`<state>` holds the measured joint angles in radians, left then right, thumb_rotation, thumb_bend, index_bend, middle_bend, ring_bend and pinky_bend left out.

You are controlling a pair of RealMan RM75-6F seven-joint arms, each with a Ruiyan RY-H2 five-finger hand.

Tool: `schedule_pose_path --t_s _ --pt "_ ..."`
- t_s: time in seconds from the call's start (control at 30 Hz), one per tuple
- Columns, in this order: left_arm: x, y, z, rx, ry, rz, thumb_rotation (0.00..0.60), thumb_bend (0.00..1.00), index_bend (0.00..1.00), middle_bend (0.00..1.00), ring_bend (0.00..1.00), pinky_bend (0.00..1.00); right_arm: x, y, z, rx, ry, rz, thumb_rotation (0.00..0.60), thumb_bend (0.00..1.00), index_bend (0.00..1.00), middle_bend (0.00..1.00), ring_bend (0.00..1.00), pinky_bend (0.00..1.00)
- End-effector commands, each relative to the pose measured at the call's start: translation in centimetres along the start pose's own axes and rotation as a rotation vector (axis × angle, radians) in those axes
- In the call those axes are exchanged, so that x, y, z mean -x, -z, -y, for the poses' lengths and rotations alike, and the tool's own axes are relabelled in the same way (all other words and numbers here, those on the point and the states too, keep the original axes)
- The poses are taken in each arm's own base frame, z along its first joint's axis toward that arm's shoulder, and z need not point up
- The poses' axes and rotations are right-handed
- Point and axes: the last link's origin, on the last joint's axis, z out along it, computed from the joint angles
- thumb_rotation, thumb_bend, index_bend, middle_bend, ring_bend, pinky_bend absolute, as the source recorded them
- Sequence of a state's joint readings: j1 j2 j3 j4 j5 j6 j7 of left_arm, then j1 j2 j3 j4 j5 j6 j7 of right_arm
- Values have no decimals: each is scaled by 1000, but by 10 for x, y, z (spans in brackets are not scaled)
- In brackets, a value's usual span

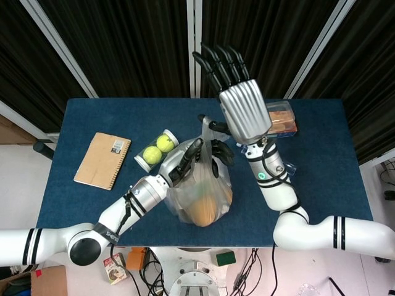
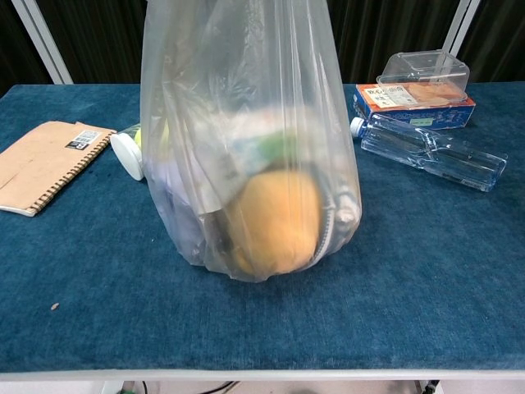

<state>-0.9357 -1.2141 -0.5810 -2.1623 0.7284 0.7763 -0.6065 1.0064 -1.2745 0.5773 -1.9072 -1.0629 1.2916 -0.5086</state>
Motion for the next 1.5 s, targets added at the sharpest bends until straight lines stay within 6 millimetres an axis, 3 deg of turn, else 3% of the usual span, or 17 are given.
schedule_pose_path --t_s 0.03,0.27,0.57,0.8,0.87,0.93,1.1,1.2,1.5 --pt "-3 2 1 -7 7 -4 0 1 507 568 498 684 0 2 -7 6 4 8 600 101 0 0 0 0" --pt "-9 4 3 -12 26 -12 0 1 610 682 600 767 -4 6 -16 12 -1 3 600 101 0 0 0 0" --pt "-11 4 1 1 62 -18 0 1 784 933 823 881 -1 23 -33 29 2 31 600 101 0 0 0 0" --pt "-14 6 -6 10 98 -21 0 1 800 950 838 890 4 41 -49 28 43 134 600 87 0 0 0 0" --pt "-15 7 -9 11 108 -25 33 4 818 968 854 921 4 46 -56 9 109 148 600 68 0 0 0 0" --pt "-16 8 -11 16 129 -27 104 11 832 982 864 946 5 53 -62 -14 160 155 600 53 0 0 0 0" --pt "-19 9 -16 32 175 -43 200 15 834 984 866 958 5 72 -68 -30 109 206 600 26 0 0 0 0" --pt "-20 8 -20 46 184 -58 294 15 835 984 867 966 1 84 -72 -41 87 210 600 24 0 0 0 0" --pt "-20 2 -45 112 166 -111 302 18 833 975 862 966 -39 130 -96 -25 10 117 600 30 0 0 0 0"
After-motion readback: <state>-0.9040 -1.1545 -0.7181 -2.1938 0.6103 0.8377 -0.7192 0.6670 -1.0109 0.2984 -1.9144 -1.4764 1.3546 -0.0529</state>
